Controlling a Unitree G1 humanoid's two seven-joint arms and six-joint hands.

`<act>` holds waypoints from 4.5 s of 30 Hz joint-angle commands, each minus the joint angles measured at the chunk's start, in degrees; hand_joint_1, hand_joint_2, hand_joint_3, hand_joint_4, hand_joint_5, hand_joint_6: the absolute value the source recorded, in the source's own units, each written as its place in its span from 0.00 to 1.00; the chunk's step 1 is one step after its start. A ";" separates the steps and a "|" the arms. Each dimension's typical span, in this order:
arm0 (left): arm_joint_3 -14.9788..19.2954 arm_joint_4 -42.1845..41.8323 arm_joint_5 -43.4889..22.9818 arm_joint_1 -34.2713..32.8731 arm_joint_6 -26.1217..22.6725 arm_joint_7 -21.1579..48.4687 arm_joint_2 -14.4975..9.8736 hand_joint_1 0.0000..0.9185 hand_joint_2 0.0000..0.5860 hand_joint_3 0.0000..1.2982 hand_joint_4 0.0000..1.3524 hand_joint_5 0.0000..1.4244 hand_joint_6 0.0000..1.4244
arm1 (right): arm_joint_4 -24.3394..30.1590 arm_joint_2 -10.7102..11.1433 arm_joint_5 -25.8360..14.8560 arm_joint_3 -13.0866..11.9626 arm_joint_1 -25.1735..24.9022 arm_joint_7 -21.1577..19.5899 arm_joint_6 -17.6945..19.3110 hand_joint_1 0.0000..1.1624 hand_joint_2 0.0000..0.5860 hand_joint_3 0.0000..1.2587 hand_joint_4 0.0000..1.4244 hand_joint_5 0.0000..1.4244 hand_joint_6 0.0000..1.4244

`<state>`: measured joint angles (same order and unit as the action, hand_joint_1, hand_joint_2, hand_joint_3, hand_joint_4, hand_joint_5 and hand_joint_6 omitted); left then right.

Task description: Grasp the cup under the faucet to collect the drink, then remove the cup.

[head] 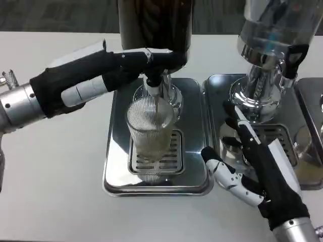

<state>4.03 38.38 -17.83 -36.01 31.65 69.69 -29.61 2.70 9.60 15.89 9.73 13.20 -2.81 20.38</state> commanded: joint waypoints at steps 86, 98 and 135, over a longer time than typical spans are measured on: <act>-3.59 -7.61 3.85 5.05 5.89 -7.01 -3.96 0.00 0.12 0.15 0.05 0.04 0.04 | -15.01 -2.55 -3.75 1.36 -17.13 8.03 -3.47 0.46 0.39 0.04 0.02 0.03 0.12; -3.34 -7.74 3.75 4.98 5.72 -7.19 -4.34 0.00 0.12 0.15 0.05 0.04 0.04 | -19.32 -3.44 -3.79 2.13 -20.76 7.88 -2.71 0.46 0.39 0.04 0.02 0.03 0.12; 0.14 -6.03 3.92 4.73 6.81 -10.35 -6.11 0.00 0.13 0.15 0.05 0.04 0.04 | -27.99 -5.62 -3.69 2.36 -26.49 7.52 -0.05 0.45 0.42 0.05 0.02 0.04 0.13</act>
<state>3.22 31.55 -13.67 -31.62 37.87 60.01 -34.83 -24.73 4.47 12.06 12.00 -12.34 5.32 18.82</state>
